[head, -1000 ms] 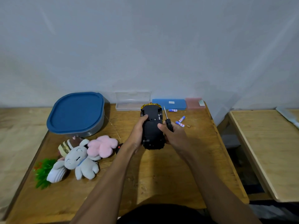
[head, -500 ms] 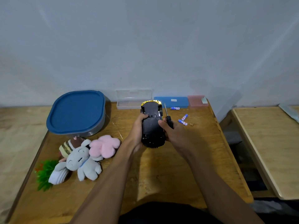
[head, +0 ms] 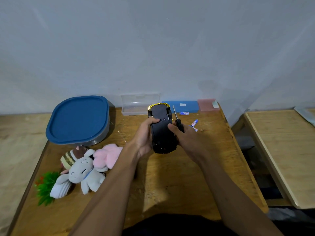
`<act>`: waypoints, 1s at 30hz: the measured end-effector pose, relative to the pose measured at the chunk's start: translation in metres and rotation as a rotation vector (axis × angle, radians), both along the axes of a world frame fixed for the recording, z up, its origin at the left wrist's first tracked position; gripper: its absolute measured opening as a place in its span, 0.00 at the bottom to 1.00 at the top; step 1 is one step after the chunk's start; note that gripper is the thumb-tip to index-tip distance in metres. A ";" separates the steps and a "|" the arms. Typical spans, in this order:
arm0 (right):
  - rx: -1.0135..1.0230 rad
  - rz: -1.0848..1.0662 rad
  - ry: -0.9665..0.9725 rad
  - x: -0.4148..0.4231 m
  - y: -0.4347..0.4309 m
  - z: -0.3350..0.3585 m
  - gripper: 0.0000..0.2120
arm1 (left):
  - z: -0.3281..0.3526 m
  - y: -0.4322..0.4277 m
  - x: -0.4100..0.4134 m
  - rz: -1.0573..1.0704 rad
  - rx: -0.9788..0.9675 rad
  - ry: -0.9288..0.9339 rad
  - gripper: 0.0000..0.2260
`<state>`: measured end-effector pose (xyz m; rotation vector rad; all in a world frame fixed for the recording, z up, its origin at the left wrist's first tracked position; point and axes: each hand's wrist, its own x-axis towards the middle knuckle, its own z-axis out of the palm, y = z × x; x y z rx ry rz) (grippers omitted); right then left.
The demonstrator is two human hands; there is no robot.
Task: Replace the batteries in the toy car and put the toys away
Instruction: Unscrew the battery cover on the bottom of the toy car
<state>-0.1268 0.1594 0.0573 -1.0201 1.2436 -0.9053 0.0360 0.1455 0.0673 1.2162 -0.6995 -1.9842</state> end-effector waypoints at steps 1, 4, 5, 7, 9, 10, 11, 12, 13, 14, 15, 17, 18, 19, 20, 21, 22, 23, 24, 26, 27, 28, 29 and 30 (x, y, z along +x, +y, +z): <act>0.002 0.001 0.006 -0.001 0.000 0.000 0.09 | 0.001 0.000 0.001 -0.016 0.004 0.001 0.22; 0.004 0.005 0.018 -0.003 0.000 0.000 0.10 | 0.001 -0.001 0.001 -0.047 0.002 0.019 0.21; 0.001 0.006 0.025 -0.003 0.000 0.000 0.09 | 0.002 0.000 0.000 -0.047 0.003 0.023 0.21; 0.000 0.003 0.035 -0.004 0.001 0.000 0.10 | 0.001 -0.001 -0.001 -0.041 0.006 0.029 0.22; -0.001 0.002 0.043 -0.005 0.001 -0.001 0.12 | -0.002 -0.004 -0.002 -0.033 0.019 0.037 0.22; -0.002 0.004 0.049 -0.005 0.001 -0.001 0.15 | -0.003 -0.005 -0.003 -0.032 0.034 0.040 0.22; -0.002 0.006 0.060 -0.005 0.001 -0.002 0.17 | -0.004 -0.006 -0.003 -0.029 0.054 0.044 0.21; -0.003 0.008 0.068 -0.005 0.001 -0.002 0.19 | -0.004 -0.006 -0.004 -0.021 0.070 0.042 0.20; -0.007 0.004 0.080 -0.005 0.001 -0.002 0.19 | -0.005 -0.006 -0.004 -0.010 0.083 0.040 0.19; -0.014 -0.010 0.093 -0.005 0.001 -0.001 0.19 | -0.006 -0.007 -0.005 -0.001 0.090 0.039 0.19; -0.025 -0.031 0.123 -0.004 0.002 0.002 0.19 | -0.007 -0.007 -0.006 0.003 0.095 0.045 0.19; -0.077 -0.076 0.236 -0.004 0.003 0.008 0.19 | -0.007 -0.006 -0.009 0.019 0.107 0.052 0.19; -0.109 -0.090 0.297 -0.005 0.003 0.009 0.20 | -0.006 -0.006 -0.010 0.032 0.114 0.055 0.19; -0.140 -0.093 0.355 -0.007 0.004 0.010 0.21 | -0.006 -0.007 -0.011 0.043 0.124 0.060 0.18; -0.167 -0.080 0.402 -0.009 0.006 0.011 0.21 | -0.004 -0.007 -0.011 0.051 0.131 0.068 0.18; -0.183 -0.054 0.434 -0.012 0.008 0.011 0.20 | -0.004 -0.008 -0.010 0.057 0.131 0.080 0.19; -0.189 -0.023 0.455 -0.014 0.009 0.011 0.18 | -0.003 -0.009 -0.009 0.058 0.126 0.091 0.19; -0.191 0.014 0.481 -0.017 0.010 0.012 0.17 | -0.002 -0.010 -0.007 0.057 0.116 0.098 0.20; -0.196 0.051 0.518 -0.019 0.012 0.013 0.16 | -0.002 -0.011 -0.006 0.054 0.105 0.103 0.20; -0.221 0.111 0.621 -0.022 0.014 0.016 0.15 | -0.001 -0.011 -0.005 0.055 0.080 0.109 0.20; -0.239 0.135 0.668 -0.022 0.014 0.019 0.14 | -0.001 -0.012 -0.005 0.063 0.070 0.109 0.19; -0.250 0.155 0.704 -0.022 0.015 0.021 0.14 | 0.000 -0.011 -0.005 0.069 0.060 0.111 0.18; -0.253 0.170 0.730 -0.021 0.016 0.025 0.15 | -0.001 -0.011 -0.004 0.074 0.049 0.103 0.18; -0.246 0.183 0.753 -0.020 0.016 0.028 0.14 | -0.001 -0.011 -0.004 0.073 0.043 0.098 0.18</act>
